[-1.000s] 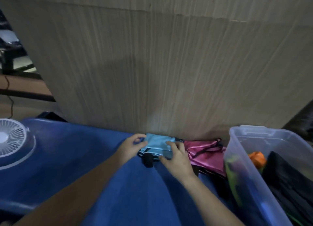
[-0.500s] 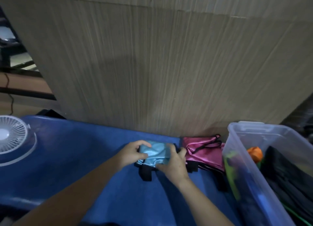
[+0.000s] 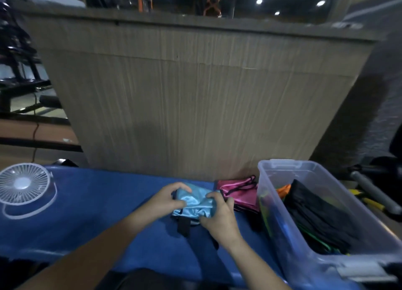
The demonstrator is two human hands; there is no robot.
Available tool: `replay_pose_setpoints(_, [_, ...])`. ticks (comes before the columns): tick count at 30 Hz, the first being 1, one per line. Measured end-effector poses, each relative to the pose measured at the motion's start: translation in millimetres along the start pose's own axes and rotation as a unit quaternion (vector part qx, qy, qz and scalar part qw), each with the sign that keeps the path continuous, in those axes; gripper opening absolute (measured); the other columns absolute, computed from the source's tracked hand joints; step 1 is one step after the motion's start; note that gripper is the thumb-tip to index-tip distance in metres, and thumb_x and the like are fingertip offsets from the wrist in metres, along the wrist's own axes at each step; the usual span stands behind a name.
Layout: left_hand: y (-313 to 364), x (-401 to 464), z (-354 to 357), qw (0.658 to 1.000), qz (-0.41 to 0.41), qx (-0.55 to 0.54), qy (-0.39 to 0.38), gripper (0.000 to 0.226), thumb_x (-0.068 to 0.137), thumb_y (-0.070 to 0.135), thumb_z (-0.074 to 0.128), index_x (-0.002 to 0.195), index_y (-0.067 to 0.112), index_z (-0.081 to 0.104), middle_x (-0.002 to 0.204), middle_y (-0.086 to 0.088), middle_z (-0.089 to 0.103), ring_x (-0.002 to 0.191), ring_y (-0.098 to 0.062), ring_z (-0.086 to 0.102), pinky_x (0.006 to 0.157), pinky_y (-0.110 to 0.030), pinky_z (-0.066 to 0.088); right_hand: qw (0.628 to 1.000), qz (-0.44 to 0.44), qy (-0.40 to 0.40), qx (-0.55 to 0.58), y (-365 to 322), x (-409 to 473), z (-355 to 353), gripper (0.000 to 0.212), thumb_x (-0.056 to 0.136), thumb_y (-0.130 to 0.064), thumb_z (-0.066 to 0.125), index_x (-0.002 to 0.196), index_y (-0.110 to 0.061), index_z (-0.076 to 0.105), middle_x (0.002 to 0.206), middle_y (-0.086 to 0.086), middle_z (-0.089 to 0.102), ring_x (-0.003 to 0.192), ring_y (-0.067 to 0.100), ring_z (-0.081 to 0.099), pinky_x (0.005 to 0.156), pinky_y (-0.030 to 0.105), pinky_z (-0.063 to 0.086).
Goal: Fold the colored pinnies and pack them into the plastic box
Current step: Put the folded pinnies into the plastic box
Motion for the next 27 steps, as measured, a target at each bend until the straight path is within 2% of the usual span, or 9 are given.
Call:
replay_pose_setpoints(3, [55.3,0.4,7.2,0.999,0.045,-0.003,-0.004,0.036,0.074,0.002,0.065,0.105,0.019,0.068,0.105,-0.010,0.070,0.079,-0.009,0.065,0.070,-0.027,0.051,0.999,-0.024,0.035,0.005,-29.5,-5.9,-50.1,0.053,0.077,-0.009,0.075,0.121,-0.027,0.053,0.110,0.000,0.033,0.083,-0.005,0.048,0.071,-0.003,0.034])
replay_pose_setpoints(7, [128.9,2.3,27.8,0.995,0.098,-0.010,-0.016,0.033,0.079,-0.001,0.066,0.109,0.014,0.065,0.096,-0.004,0.068,0.077,-0.008,0.062,0.068,-0.022,0.050,0.995,-0.040,0.089,-0.004,-58.4,-18.5,-121.3,0.053,0.077,-0.015,0.077,0.122,-0.028,0.053,0.114,0.000,0.033,0.088,0.014,0.055,0.076,0.006,0.037])
replay_pose_setpoints(10, [176.6,6.6,54.2,0.991,0.133,-0.003,-0.028,0.033,0.079,0.001,0.066,0.108,0.016,0.065,0.092,-0.006,0.066,0.073,-0.009,0.060,0.064,-0.021,0.048,0.991,-0.049,0.125,-0.008,-65.0,-32.1,-175.4,0.053,0.078,-0.016,0.079,0.122,-0.027,0.053,0.115,0.001,0.034,0.081,0.000,0.049,0.071,-0.004,0.033])
replay_pose_setpoints(13, [212.1,13.2,94.6,0.985,0.165,0.013,-0.047,0.036,0.076,0.003,0.066,0.110,0.013,0.066,0.093,-0.006,0.066,0.075,-0.012,0.059,0.064,-0.022,0.047,0.986,-0.045,0.159,-0.022,-54.3,-49.7,-223.7,0.053,0.078,-0.015,0.078,0.123,-0.027,0.052,0.116,0.002,0.034,0.077,-0.008,0.044,0.067,-0.005,0.033])
replay_pose_setpoints(17, [234.6,24.4,160.6,0.978,0.184,0.039,-0.091,0.035,0.078,0.002,0.067,0.109,0.020,0.067,0.096,-0.006,0.068,0.080,-0.015,0.062,0.071,-0.026,0.049,0.981,0.000,0.186,-0.052,-19.1,-75.3,-270.9,0.053,0.079,-0.021,0.079,0.121,-0.030,0.048,0.118,0.001,0.032,0.077,0.000,0.048,0.060,0.005,0.038])
replay_pose_setpoints(21, [239.9,38.4,216.3,0.973,0.190,0.067,-0.113,0.034,0.076,0.006,0.067,0.106,0.022,0.069,0.104,-0.004,0.067,0.082,-0.011,0.061,0.071,-0.022,0.048,0.978,0.045,0.191,-0.078,19.3,-91.9,-301.3,0.057,0.079,-0.023,0.080,0.126,-0.026,0.048,0.118,0.004,0.034,0.078,0.002,0.047,0.066,0.003,0.041])
replay_pose_setpoints(23, [234.6,48.0,237.1,0.968,0.194,0.106,-0.115,0.031,0.075,0.009,0.070,0.101,0.026,0.069,0.105,-0.003,0.064,0.076,-0.006,0.059,0.069,-0.021,0.047,0.973,0.094,0.167,-0.126,39.7,-95.3,-308.4,0.063,0.079,-0.036,0.079,0.131,-0.027,0.045,0.123,0.005,0.035,0.094,0.016,0.054,0.082,0.017,0.048])
replay_pose_setpoints(25, [224.0,55.1,253.9,0.955,0.201,0.170,-0.134,0.032,0.080,0.008,0.073,0.099,0.032,0.067,0.103,-0.003,0.061,0.068,-0.001,0.055,0.066,-0.017,0.045,0.952,0.145,0.137,-0.232,56.4,-97.8,-312.8,0.069,0.080,-0.052,0.074,0.136,-0.029,0.040,0.128,0.007,0.036,0.117,0.031,0.048,0.095,0.037,0.047])
replay_pose_setpoints(27, [210.8,60.9,260.5,0.946,0.196,0.216,-0.139,0.039,0.080,0.016,0.076,0.097,0.048,0.062,0.106,-0.003,0.057,0.081,-0.008,0.059,0.079,-0.022,0.049,0.932,0.159,0.135,-0.296,63.1,-101.1,-315.5,0.070,0.082,-0.062,0.065,0.139,-0.031,0.038,0.129,0.008,0.038,0.124,0.033,0.041,0.098,0.041,0.043])
Point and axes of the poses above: each hand's wrist, its own x-axis towards the middle knuckle, its own z-axis out of the palm, y = z × x, the point moved 7 cm from there along x, towards the middle knuckle
